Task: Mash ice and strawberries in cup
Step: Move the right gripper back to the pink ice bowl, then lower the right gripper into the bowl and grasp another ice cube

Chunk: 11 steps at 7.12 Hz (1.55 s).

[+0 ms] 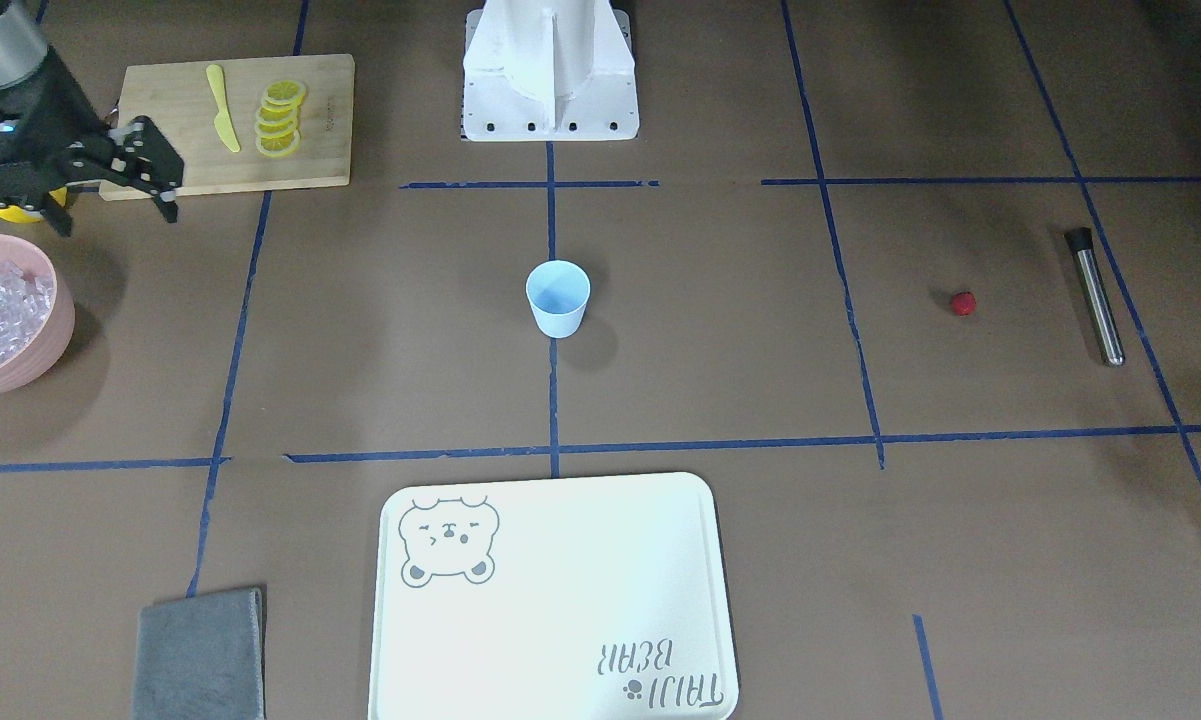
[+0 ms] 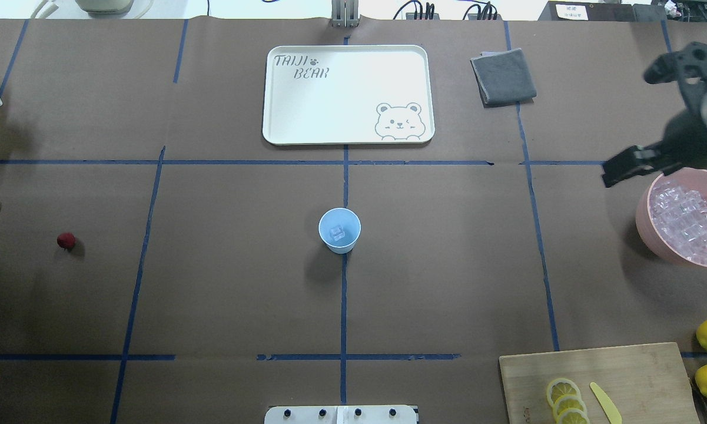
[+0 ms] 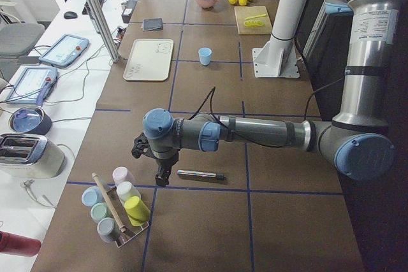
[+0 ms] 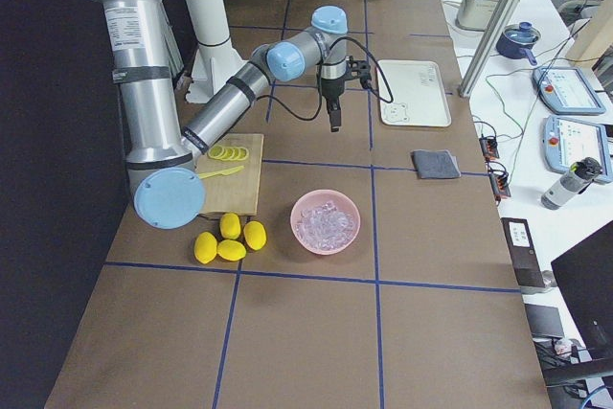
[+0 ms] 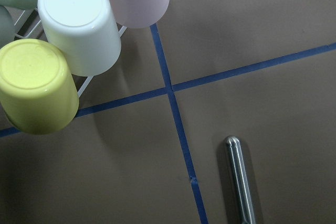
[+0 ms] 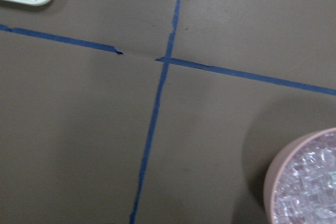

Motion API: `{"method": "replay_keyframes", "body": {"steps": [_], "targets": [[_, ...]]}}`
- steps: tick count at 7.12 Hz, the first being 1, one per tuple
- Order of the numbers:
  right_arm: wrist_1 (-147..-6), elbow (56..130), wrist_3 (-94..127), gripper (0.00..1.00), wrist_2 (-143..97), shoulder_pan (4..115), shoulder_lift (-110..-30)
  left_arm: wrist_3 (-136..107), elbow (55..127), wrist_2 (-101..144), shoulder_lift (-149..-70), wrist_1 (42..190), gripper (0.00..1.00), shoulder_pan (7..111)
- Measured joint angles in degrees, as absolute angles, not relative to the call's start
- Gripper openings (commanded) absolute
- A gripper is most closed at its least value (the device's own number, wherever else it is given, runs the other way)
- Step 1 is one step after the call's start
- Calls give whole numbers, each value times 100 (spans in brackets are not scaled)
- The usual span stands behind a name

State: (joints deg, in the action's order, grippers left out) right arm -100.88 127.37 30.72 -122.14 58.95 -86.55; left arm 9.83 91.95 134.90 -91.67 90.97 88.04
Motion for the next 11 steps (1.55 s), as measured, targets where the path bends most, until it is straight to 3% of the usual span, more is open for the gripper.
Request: {"method": "replay_keyframes", "body": {"steps": [2, 4, 11], "targets": [[-8618, 12511, 2621, 99, -12296, 6145, -9893, 954, 9200, 13491, -9161, 9097, 100, 8805], [-7282, 11840, 2510, 99, -12352, 6183, -10447, 950, 9194, 13491, -9159, 9097, 100, 8804], [-6941, 10990, 2065, 74, -12395, 6196, -10587, 958, 9174, 13489, -9150, 9105, 100, 8798]]}}
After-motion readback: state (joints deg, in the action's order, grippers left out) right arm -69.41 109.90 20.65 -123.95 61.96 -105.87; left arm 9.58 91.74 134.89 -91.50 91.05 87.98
